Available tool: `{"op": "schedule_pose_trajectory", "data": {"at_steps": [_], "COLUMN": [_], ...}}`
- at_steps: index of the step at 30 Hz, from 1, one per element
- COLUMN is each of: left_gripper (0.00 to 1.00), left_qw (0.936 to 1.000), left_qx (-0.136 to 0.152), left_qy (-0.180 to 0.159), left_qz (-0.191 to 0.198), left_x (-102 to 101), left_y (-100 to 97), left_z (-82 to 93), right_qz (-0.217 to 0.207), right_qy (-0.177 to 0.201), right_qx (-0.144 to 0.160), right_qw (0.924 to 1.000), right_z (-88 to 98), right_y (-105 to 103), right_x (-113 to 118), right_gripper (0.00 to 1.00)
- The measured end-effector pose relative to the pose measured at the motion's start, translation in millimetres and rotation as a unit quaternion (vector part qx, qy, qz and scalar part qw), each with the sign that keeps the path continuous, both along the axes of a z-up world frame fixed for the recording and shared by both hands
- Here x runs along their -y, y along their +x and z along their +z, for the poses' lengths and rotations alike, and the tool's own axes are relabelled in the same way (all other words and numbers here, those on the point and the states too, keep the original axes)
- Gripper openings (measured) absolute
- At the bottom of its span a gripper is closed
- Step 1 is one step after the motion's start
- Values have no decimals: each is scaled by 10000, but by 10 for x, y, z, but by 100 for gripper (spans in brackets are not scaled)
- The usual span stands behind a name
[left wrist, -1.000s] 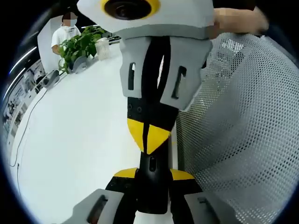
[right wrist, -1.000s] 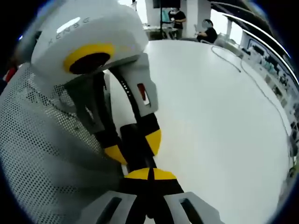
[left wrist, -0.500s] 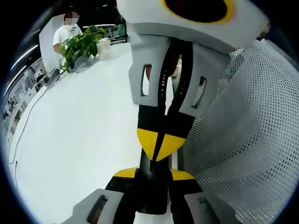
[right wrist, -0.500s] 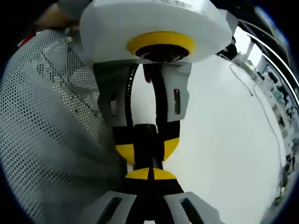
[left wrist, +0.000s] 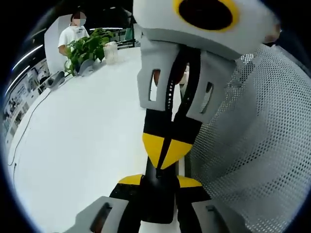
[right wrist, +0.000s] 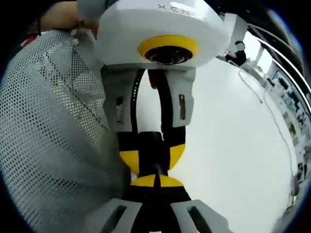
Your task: Press the specified remote control buttons in sequence, fully releasing each button before pressing the next.
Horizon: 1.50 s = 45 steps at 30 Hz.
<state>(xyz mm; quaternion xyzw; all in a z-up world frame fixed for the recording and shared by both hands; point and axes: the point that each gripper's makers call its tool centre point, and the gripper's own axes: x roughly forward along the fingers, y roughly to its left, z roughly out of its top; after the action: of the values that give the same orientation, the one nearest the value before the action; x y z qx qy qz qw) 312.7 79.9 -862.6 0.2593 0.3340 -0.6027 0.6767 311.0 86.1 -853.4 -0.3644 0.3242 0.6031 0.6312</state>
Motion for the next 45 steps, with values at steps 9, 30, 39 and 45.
{"op": "schedule_pose_trajectory", "data": {"at_steps": [9, 30, 39, 45], "left_gripper": [25, 25, 25, 25], "left_qw": [10000, 9996, 9999, 9998], "left_qx": [10, -134, 84, 165], "left_qy": [-65, -204, 69, 110], "left_qz": [32, 121, 18, 38], "left_x": [-1, 5, 13, 10], "left_y": [1, 21, 6, 2], "left_z": [-3, 10, -6, -8], "right_qz": [407, 808, 383, 401], "right_qy": [-4, -65, 177, 127], "right_qx": [251, 607, 374, 418], "right_qw": [9989, 9949, 9984, 9982], "right_z": [-4, -25, -12, -11], "right_y": [-26, -34, -19, -25], "right_x": [-100, -121, -116, -119], "right_gripper": [0, 0, 0, 0]}}
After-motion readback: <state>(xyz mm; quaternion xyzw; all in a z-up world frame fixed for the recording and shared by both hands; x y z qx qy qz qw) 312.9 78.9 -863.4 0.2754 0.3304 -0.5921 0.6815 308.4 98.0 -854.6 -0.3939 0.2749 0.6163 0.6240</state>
